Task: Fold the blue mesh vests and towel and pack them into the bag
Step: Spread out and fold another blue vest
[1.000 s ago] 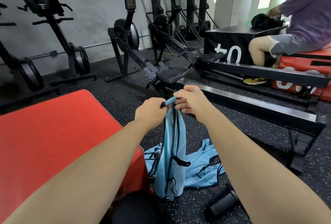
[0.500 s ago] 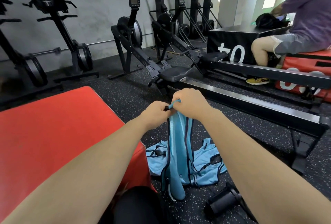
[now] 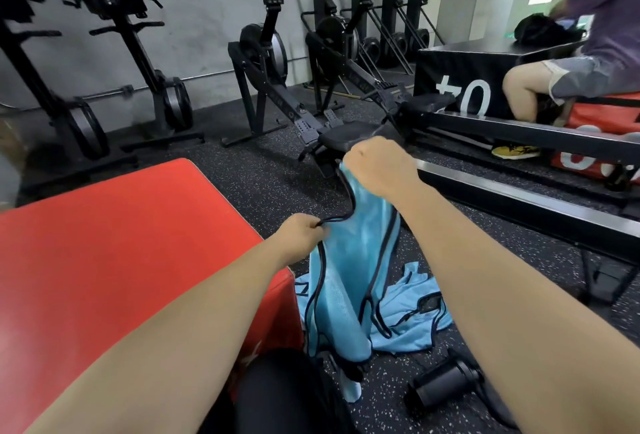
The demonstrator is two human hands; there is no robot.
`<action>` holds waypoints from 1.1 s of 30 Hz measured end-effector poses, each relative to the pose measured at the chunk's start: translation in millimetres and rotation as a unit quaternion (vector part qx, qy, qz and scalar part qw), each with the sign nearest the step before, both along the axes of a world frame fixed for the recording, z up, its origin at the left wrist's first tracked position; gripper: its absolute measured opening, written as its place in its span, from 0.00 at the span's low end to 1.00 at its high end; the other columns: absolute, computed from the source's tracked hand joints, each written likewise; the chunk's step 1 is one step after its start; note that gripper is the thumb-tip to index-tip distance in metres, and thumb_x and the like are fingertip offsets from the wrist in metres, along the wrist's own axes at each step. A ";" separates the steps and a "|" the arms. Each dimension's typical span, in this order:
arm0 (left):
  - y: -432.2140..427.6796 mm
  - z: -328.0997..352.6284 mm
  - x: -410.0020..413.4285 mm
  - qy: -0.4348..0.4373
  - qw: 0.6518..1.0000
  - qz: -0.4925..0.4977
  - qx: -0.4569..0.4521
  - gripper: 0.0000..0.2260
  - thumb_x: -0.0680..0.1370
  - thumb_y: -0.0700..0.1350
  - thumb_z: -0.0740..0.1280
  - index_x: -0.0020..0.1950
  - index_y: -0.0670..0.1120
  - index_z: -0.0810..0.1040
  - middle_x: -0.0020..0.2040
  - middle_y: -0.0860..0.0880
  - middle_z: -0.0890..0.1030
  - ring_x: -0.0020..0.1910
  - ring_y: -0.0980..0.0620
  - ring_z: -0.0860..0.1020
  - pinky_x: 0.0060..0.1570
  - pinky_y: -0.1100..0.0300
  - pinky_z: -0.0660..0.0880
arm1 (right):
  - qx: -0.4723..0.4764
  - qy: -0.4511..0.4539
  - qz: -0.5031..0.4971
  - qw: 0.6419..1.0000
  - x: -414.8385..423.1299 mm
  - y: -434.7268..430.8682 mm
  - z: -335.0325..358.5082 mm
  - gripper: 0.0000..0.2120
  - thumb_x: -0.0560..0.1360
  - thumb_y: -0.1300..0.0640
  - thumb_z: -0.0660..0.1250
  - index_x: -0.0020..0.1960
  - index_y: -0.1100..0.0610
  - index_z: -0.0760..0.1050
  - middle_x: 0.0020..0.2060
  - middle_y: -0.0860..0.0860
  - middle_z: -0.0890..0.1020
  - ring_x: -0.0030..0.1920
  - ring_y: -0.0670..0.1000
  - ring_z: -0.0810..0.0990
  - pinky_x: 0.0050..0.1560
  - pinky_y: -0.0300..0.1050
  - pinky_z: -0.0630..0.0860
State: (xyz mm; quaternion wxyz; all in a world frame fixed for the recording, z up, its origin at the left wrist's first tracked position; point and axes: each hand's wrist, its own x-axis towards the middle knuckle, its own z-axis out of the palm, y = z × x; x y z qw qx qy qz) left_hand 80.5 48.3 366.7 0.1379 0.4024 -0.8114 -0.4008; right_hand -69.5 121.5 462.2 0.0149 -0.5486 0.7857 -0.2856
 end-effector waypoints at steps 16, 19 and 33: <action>-6.6 24.2 25.0 -0.103 0.972 0.026 -0.209 0.11 0.76 0.42 0.60 0.34 0.45 0.64 0.33 0.50 0.69 0.38 0.44 0.69 0.36 0.55 0.64 | 0.109 0.087 0.049 0.989 16.2 -10.1 -15.9 0.06 0.71 0.53 0.65 0.41 0.55 0.77 0.40 0.51 0.77 0.45 0.56 0.76 0.43 0.43 0.67; -17.1 14.2 43.0 -0.142 0.973 0.011 -0.183 0.14 0.76 0.42 0.61 0.33 0.46 0.61 0.32 0.49 0.66 0.37 0.46 0.66 0.35 0.55 0.61 | 0.105 0.120 0.002 0.987 4.0 -9.4 -14.3 0.07 0.71 0.53 0.63 0.37 0.55 0.72 0.40 0.51 0.76 0.48 0.57 0.79 0.43 0.45 0.68; -22.8 20.0 48.8 -0.015 0.992 -0.067 -0.102 0.16 0.78 0.47 0.69 0.38 0.38 0.70 0.34 0.49 0.65 0.33 0.53 0.63 0.34 0.57 0.61 | 0.199 0.071 0.028 0.977 6.0 1.5 -18.1 0.13 0.67 0.51 0.70 0.47 0.58 0.79 0.49 0.54 0.82 0.49 0.55 0.80 0.49 0.47 0.77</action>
